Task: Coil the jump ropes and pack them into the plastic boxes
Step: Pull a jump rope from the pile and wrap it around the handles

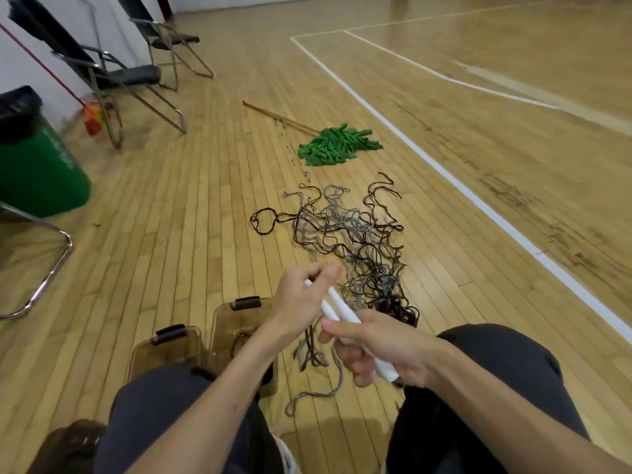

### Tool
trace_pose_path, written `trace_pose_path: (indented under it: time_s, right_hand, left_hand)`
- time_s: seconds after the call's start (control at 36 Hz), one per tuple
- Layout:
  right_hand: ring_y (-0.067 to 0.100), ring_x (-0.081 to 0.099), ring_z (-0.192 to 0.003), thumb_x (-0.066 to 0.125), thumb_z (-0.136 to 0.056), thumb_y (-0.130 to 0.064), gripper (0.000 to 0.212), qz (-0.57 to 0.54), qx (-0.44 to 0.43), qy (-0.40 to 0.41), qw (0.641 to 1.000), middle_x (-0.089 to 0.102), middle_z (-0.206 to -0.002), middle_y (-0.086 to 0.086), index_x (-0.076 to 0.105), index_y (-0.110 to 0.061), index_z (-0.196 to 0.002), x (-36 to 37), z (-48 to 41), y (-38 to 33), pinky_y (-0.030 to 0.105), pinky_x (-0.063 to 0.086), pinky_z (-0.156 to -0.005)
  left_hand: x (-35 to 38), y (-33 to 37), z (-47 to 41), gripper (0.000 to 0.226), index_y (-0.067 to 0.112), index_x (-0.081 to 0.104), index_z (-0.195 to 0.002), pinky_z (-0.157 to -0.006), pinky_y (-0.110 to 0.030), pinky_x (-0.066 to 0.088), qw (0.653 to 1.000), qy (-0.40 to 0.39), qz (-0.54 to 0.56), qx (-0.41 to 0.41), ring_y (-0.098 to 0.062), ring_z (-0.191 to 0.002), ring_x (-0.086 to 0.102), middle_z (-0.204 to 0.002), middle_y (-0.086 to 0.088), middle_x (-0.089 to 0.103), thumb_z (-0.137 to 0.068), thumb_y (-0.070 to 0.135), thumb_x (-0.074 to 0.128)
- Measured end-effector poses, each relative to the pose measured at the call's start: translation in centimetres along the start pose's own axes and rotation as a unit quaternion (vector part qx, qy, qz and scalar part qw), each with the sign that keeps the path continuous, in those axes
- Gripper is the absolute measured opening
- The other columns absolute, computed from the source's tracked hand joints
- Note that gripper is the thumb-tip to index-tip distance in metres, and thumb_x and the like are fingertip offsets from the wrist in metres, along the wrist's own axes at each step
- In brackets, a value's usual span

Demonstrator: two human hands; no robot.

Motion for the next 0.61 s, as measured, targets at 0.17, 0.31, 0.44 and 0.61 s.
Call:
trace_pose_path:
  time_s: [0.17,0.31,0.44,0.61]
  right_hand:
    - [0.016,0.046,-0.057,0.071,-0.094,-0.030,0.023,0.044,0.011,0.037,0.998,0.054,-0.068,0.002,0.058,-0.011,-0.091,-0.5,-2.2,0.8,0.028,0.042,-0.056]
    - [0.016,0.045,-0.050,0.065,-0.097,-0.042,0.035,0.088,0.014,0.060,0.994,0.049,-0.062,0.001,0.055,-0.010,-0.085,-0.9,-2.9,0.9,0.026,0.043,-0.051]
    - [0.015,0.047,-0.047,0.064,-0.098,-0.032,0.029,0.124,-0.004,0.058,0.991,0.051,-0.058,0.002,0.054,-0.009,-0.084,-1.1,-3.5,-1.1,0.026,0.043,-0.047]
    - [0.016,0.050,-0.046,0.062,-0.101,-0.028,0.027,0.121,0.012,0.043,0.992,0.049,-0.058,0.004,0.051,-0.009,-0.085,0.6,-4.7,-1.4,0.028,0.046,-0.048]
  left_hand:
    - [-0.5,-1.4,-1.6,0.048,0.007,0.039,-0.054,-0.052,-0.025,0.025,0.999,0.029,-0.015,-0.039,-0.008,-0.049,0.028,-0.048,0.009,0.028,-0.095,0.016,0.062]
    - [-1.9,-1.8,-2.9,0.044,0.019,0.047,-0.052,-0.049,-0.015,0.028,0.999,0.035,-0.021,-0.026,-0.003,-0.047,0.033,-0.045,0.014,0.034,-0.093,0.019,0.064]
    - [-2.6,-1.6,-3.4,0.034,0.012,0.065,-0.074,-0.061,-0.025,0.035,0.998,0.033,0.013,-0.047,-0.005,-0.059,0.045,-0.062,0.007,0.052,-0.095,0.039,0.064]
    - [-3.0,-3.0,-3.5,0.045,0.028,0.048,-0.059,-0.063,-0.033,0.032,0.996,0.027,-0.001,-0.090,-0.003,-0.053,0.038,-0.053,0.021,0.033,-0.097,0.050,0.056]
Point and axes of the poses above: each hand's wrist, its own z-axis away from the middle knuckle, its own x-axis out of the palm, y = z × x, the point moved 4 cm from there along -z, towards the middle knuckle
